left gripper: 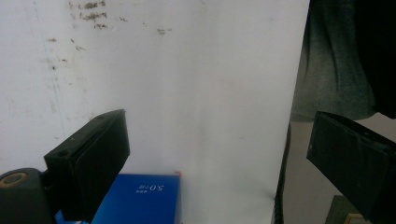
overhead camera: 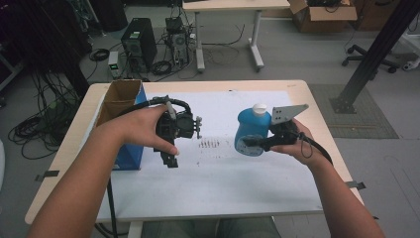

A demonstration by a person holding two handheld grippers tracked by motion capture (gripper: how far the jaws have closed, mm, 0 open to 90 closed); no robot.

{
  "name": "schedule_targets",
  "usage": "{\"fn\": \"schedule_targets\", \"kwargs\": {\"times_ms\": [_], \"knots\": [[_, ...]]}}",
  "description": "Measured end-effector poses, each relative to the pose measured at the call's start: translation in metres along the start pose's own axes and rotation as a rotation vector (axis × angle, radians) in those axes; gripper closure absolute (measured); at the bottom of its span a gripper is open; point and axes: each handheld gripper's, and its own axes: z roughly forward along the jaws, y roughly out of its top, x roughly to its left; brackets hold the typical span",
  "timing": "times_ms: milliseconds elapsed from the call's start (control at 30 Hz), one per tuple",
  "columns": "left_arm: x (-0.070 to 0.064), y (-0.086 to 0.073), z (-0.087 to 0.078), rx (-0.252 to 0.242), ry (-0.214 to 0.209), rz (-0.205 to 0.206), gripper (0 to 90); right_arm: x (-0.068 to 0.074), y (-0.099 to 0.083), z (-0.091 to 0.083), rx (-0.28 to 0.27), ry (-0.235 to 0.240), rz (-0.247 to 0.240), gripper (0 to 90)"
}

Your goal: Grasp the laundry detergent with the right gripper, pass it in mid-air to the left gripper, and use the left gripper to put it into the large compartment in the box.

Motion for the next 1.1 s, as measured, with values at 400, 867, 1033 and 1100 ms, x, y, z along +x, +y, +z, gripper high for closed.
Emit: {"fn": "schedule_targets", "kwargs": {"times_ms": [400, 867, 1033, 1100], "knots": [[-0.004, 0.009, -0.005, 0.002, 0.003, 0.011, 6.0, 0.019, 0.000, 0.022, 0.007, 0.167, -0.051, 45.6], [-0.005, 0.018, -0.009, -0.001, 0.011, 0.012, 5.7, 0.033, 0.000, 0.053, -0.034, 0.231, -0.094, 45.5], [-0.005, 0.021, -0.008, 0.006, 0.008, 0.018, 5.7, 0.038, 0.000, 0.065, -0.034, 0.235, -0.098, 45.4], [-0.005, 0.022, -0.008, 0.003, 0.009, 0.018, 5.7, 0.040, -0.001, 0.070, -0.030, 0.238, -0.101, 45.4]]}}
